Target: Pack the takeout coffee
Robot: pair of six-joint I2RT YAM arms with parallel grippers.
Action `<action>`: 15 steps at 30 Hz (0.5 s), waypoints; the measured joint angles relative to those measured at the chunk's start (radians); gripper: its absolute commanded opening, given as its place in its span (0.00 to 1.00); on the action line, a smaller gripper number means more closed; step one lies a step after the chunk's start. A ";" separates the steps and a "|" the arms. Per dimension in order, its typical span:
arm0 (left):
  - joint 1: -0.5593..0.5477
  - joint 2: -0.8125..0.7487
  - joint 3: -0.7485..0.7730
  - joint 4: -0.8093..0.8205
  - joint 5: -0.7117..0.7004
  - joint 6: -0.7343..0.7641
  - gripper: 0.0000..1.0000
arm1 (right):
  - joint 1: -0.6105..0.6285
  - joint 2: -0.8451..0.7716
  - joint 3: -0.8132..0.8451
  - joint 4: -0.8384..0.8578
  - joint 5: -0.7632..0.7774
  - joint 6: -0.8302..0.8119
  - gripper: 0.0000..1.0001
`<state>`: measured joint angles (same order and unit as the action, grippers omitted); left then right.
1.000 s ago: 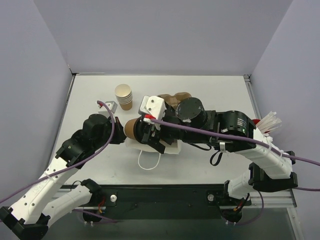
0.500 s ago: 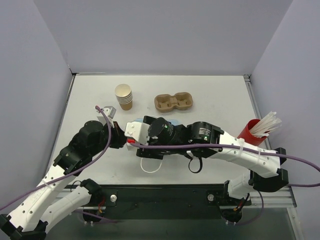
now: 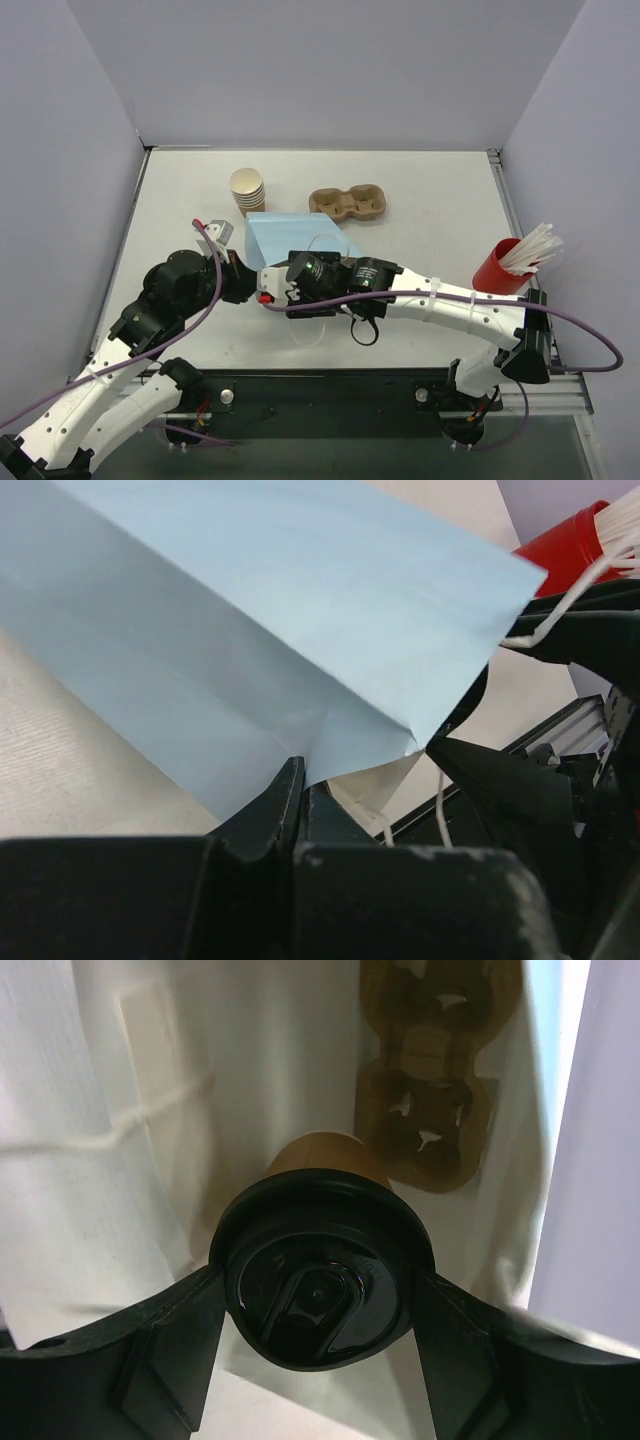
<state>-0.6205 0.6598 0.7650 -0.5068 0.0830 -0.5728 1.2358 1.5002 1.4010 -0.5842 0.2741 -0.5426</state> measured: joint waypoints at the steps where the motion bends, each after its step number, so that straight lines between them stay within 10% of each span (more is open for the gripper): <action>1: 0.000 -0.002 0.000 0.000 0.001 -0.001 0.00 | -0.003 -0.005 -0.020 0.010 0.000 -0.017 0.38; 15: 0.000 0.027 -0.004 0.001 -0.008 -0.021 0.00 | -0.120 -0.068 -0.058 0.165 -0.064 -0.190 0.38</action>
<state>-0.6205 0.6865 0.7612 -0.5056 0.0750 -0.5941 1.1160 1.4326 1.3434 -0.4191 0.2096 -0.7322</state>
